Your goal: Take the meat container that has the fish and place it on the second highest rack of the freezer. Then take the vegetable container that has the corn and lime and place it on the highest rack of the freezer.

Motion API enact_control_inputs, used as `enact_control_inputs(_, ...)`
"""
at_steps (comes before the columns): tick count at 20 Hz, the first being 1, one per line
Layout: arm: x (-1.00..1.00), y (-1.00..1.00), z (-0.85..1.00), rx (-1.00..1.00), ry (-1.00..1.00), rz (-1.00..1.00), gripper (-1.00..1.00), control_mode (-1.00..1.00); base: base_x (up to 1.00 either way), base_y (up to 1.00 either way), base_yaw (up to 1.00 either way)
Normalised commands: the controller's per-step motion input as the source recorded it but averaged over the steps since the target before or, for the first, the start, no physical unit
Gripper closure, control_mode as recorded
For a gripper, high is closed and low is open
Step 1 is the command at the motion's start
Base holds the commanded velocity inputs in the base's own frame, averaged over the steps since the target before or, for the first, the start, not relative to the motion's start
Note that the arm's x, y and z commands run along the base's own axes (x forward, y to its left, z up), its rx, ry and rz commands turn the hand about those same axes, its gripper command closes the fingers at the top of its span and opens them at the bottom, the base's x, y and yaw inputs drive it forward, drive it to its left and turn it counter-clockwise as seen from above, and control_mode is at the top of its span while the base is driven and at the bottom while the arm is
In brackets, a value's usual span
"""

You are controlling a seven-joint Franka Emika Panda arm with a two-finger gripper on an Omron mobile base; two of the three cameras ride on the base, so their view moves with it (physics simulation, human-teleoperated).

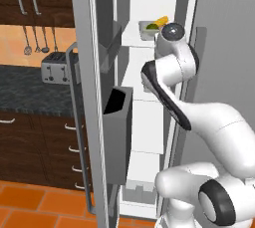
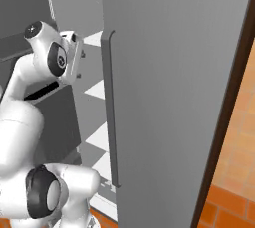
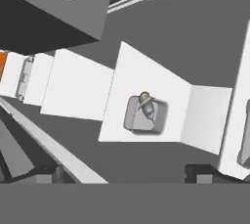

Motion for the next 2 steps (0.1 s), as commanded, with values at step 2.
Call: enact_control_inputs(2,-1.0,0.05,-0.39,0.07,0.24,0.0,-1.0,-1.0,0.0,0.0,0.0)
